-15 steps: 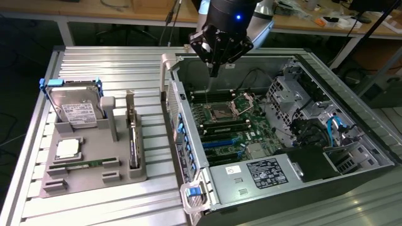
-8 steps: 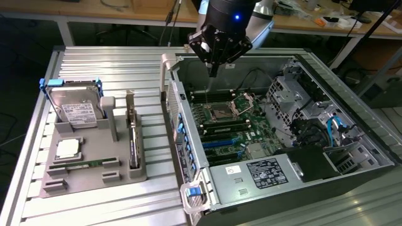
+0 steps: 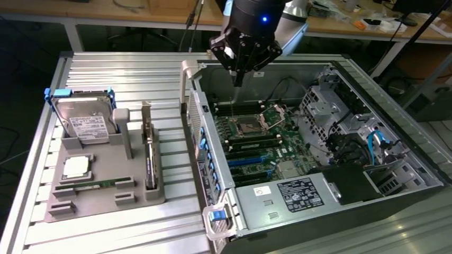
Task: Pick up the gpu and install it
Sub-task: 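Reach for the gpu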
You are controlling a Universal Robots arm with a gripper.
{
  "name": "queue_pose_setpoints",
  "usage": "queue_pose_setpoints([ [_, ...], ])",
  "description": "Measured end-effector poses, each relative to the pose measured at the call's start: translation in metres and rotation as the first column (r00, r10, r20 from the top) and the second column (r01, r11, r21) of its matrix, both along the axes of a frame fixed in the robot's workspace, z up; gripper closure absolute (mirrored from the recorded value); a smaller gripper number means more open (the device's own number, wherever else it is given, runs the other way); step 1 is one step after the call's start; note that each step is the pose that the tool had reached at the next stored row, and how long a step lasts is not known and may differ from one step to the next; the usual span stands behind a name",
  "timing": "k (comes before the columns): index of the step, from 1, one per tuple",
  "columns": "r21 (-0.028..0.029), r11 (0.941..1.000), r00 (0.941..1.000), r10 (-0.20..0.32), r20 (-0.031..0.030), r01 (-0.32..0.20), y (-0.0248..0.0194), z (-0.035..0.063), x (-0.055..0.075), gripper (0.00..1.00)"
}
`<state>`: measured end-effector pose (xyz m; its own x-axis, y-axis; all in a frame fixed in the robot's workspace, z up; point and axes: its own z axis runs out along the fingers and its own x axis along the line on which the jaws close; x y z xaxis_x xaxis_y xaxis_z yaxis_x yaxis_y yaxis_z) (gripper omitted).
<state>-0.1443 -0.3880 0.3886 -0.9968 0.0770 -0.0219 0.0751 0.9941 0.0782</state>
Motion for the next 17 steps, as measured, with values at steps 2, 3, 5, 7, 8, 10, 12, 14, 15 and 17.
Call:
queue_pose_setpoints([
  [2,0.0,1.0,1.0,0.0,0.0,0.0,0.0002,0.0,-0.0006,0.89],
  [3,0.0001,1.0,1.0,0.0,0.0,0.0,0.0002,-0.0001,-0.0009,0.89],
  [5,0.0,1.0,1.0,0.0,0.0,0.0,0.0003,-0.0001,-0.0013,0.89],
  [7,0.0,1.0,1.0,0.0,0.0,0.0,0.0003,-0.0002,-0.0018,0.89],
  [8,0.0001,1.0,1.0,0.0,0.0,0.0,0.0004,-0.0002,-0.002,0.89],
  [10,0.0,1.0,1.0,0.0,0.0,0.0,0.0004,-0.0002,-0.0024,0.89],
  [12,0.0,1.0,1.0,0.0,0.0,0.0,0.0005,-0.0003,-0.0028,0.89],
  [14,0.0,1.0,1.0,0.0,0.0,0.0,0.0006,-0.0003,-0.0033,0.89],
  [15,0.0,1.0,1.0,0.0,0.0,0.0,0.0006,-0.0004,-0.0035,0.89],
  [17,0.0,1.0,1.0,0.0,0.0,0.0,0.0007,-0.0004,-0.004,0.89],
])
